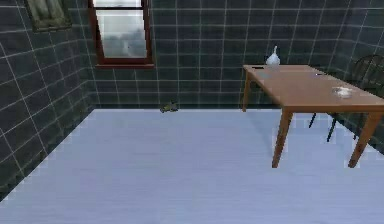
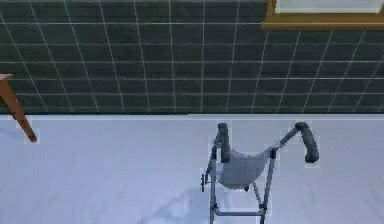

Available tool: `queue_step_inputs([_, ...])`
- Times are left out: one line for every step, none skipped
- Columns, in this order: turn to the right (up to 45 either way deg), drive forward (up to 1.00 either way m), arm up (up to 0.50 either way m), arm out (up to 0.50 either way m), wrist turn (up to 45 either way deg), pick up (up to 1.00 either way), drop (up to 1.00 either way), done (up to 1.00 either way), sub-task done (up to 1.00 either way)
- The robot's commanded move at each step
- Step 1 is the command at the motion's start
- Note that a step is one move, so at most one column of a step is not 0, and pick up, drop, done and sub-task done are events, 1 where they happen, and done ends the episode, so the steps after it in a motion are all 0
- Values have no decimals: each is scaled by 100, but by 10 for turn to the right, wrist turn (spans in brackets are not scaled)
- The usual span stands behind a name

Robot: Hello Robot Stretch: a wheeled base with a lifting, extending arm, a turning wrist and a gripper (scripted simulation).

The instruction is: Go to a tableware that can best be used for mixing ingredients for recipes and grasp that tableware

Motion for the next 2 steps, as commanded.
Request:
queue_step_inputs([390, 0, 0, 0, 0, 0, 0, 0, 0])
queue_step_inputs([0, 45, 0, 0, 0, 0, 0, 0, 0])
